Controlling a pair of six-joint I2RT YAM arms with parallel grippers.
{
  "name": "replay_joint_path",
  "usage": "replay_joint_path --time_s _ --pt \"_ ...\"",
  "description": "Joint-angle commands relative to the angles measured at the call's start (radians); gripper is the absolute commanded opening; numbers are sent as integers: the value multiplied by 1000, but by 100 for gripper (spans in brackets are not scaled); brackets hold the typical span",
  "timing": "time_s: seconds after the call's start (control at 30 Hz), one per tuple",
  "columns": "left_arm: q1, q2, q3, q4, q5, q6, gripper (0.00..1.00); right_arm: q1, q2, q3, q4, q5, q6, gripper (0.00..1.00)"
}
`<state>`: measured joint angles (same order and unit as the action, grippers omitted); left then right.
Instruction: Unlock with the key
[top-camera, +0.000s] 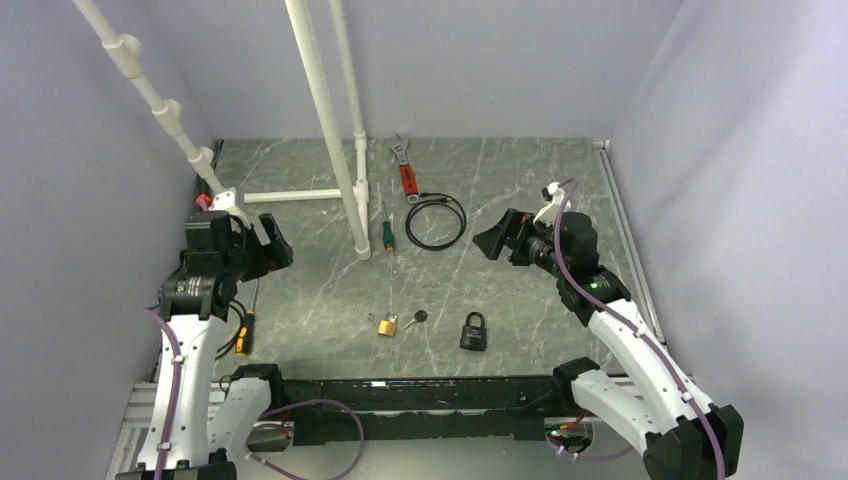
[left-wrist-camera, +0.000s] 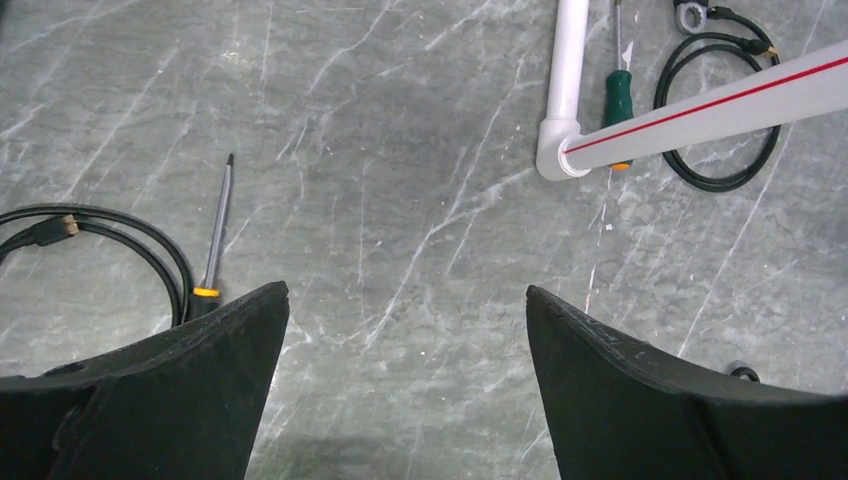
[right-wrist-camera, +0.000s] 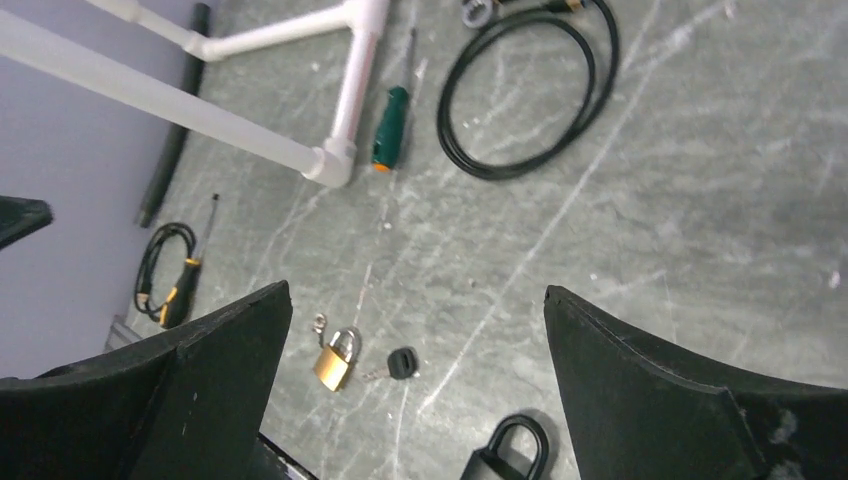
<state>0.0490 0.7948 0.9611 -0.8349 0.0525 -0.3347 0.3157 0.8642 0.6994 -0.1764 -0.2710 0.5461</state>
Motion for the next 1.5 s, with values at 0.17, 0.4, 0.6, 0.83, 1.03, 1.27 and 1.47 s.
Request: replay_joint_path --time_s 0.17,0.4,0.6,0.83,1.03,1.27,1.47 --pt "-7 24 10 38 63 36 92 24 14 73 -322 207 156 100" --pt "-9 22 11 37 71 38 89 145 62 118 -514 366 325 100" --pt "-11 23 11 38 81 38 89 265 101 35 -541 409 449 100" --pt "-14 16 11 39 76 38 89 423 193 -23 -511 474 548 100" --pt "-15 14 10 37 68 36 89 533 347 -1 -487 513 561 99" --pt "-18 11 10 33 51 34 89 616 497 26 -476 530 559 86" --pt "-19 11 9 34 52 33 89 637 557 43 -466 546 545 62"
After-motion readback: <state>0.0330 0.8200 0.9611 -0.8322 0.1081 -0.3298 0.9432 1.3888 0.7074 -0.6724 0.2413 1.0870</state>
